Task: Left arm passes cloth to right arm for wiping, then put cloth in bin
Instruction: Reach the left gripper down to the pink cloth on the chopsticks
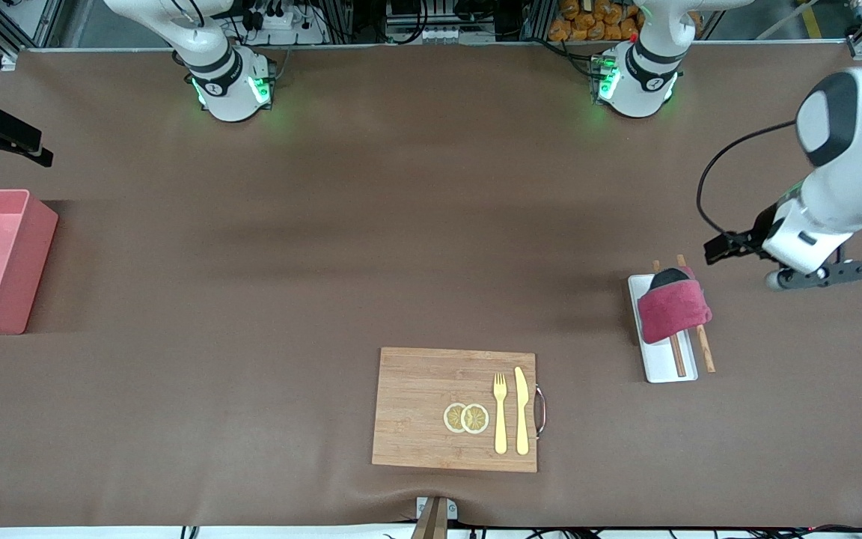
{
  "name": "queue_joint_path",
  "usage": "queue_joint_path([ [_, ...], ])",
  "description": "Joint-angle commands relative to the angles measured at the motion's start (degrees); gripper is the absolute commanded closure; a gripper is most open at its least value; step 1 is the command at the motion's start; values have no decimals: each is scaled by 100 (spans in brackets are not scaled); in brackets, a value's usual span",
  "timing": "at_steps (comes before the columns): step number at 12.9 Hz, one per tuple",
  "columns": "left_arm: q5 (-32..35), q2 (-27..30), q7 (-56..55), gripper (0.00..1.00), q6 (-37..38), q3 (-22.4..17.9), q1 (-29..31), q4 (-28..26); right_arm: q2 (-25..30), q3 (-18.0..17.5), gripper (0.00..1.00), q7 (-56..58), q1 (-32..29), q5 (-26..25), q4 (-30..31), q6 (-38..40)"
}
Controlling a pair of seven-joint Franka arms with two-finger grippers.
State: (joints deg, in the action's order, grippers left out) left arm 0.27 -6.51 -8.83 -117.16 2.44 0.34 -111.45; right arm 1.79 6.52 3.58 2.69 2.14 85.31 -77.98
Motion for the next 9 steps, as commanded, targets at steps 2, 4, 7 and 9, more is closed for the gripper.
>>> queue_joint_path([
  [2, 289, -709, 66, 20, -956, 20, 63, 44, 49, 25, 0, -50, 108, -46, 21, -59],
  [4, 290, -939, 22, 28, -1159, 20, 63, 79, -73, 25, 0, -59, 135, -3, 21, -59],
  [7, 290, -1159, -13, 39, -1335, 20, 63, 123, -293, 16, 0, -59, 310, 147, 47, -234],
  [9, 281, -1247, -22, 48, -1380, 20, 63, 123, -381, 16, 0, -85, 459, 147, 38, -357],
])
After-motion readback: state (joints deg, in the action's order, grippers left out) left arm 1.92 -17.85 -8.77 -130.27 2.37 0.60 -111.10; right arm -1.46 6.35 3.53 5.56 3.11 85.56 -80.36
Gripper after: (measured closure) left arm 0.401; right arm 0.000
